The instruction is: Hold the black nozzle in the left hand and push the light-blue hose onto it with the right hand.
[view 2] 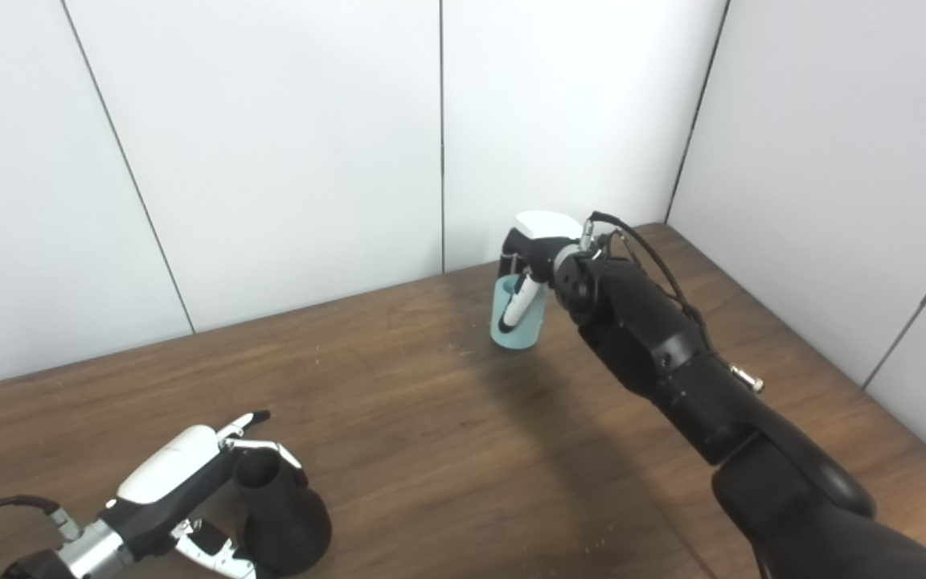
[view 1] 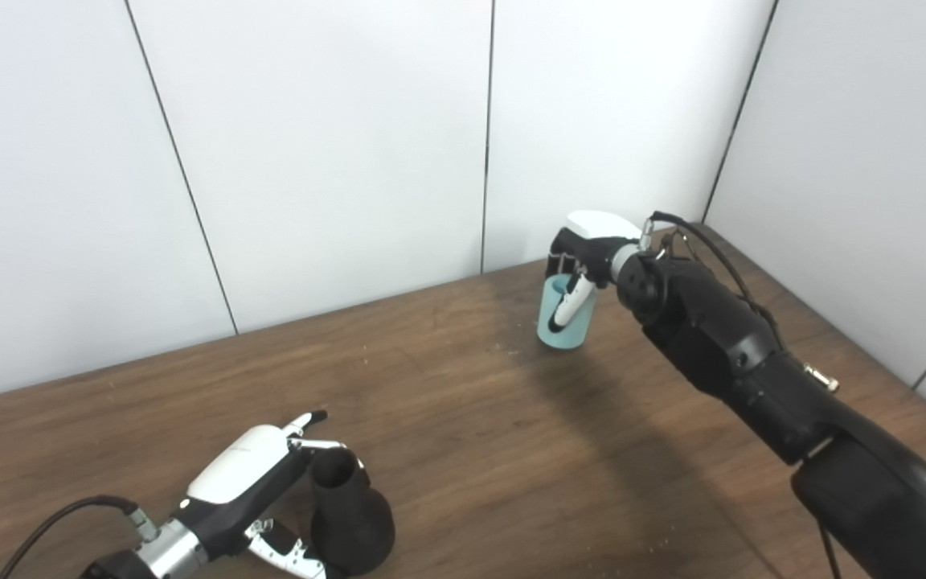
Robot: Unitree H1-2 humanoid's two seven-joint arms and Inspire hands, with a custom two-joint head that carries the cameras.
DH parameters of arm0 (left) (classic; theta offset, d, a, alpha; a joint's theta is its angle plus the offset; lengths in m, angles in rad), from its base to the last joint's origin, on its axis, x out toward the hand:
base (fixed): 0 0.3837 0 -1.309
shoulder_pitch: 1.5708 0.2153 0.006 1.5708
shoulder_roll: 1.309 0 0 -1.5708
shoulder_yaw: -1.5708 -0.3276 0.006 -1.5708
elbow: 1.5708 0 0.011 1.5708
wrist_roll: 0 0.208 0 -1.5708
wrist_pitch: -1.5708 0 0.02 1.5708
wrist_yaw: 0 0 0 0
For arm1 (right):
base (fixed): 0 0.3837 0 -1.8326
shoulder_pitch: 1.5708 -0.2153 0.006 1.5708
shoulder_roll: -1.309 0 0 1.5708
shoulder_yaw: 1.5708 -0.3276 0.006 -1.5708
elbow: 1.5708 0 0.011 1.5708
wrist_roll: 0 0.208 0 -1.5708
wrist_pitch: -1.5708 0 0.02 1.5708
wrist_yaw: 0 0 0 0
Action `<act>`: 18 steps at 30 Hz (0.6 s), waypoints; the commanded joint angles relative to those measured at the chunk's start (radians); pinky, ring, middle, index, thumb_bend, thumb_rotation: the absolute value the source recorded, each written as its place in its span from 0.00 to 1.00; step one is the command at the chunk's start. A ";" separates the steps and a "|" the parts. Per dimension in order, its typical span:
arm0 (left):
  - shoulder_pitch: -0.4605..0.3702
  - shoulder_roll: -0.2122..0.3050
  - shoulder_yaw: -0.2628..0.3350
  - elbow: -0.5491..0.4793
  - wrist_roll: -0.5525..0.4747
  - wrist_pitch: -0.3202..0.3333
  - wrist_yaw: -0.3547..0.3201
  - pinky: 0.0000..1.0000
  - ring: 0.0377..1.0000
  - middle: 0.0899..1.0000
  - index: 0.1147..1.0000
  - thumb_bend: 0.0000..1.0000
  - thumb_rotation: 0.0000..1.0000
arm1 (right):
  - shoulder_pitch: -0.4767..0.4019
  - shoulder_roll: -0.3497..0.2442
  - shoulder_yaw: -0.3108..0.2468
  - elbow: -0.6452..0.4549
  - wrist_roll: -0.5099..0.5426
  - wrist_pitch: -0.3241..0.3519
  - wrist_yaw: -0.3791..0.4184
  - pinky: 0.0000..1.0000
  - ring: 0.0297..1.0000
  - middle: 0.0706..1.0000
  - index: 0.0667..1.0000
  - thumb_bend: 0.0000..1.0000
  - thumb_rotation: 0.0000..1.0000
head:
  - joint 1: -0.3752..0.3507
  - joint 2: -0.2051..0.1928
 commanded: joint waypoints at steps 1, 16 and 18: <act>0.046 0.069 -0.032 0.065 0.103 0.086 -0.099 1.00 0.55 0.39 0.43 0.53 0.00 | -0.065 -0.018 -0.022 -0.065 -0.011 -0.022 -0.027 0.36 0.42 0.45 0.45 0.50 0.00 | 0.005 0.002; -0.010 -0.006 -0.052 0.065 0.112 0.170 -0.123 1.00 0.54 0.39 0.44 0.53 0.00 | -0.169 0.030 -0.035 -0.358 0.109 -0.032 0.148 0.37 0.46 0.43 0.41 0.50 0.00 | 0.140 0.025; -0.017 -0.014 -0.058 0.059 0.124 0.186 -0.127 1.00 0.54 0.39 0.44 0.52 0.00 | -0.183 0.036 -0.037 -0.400 0.129 -0.023 0.182 0.38 0.46 0.43 0.41 0.50 0.00 | 0.173 0.031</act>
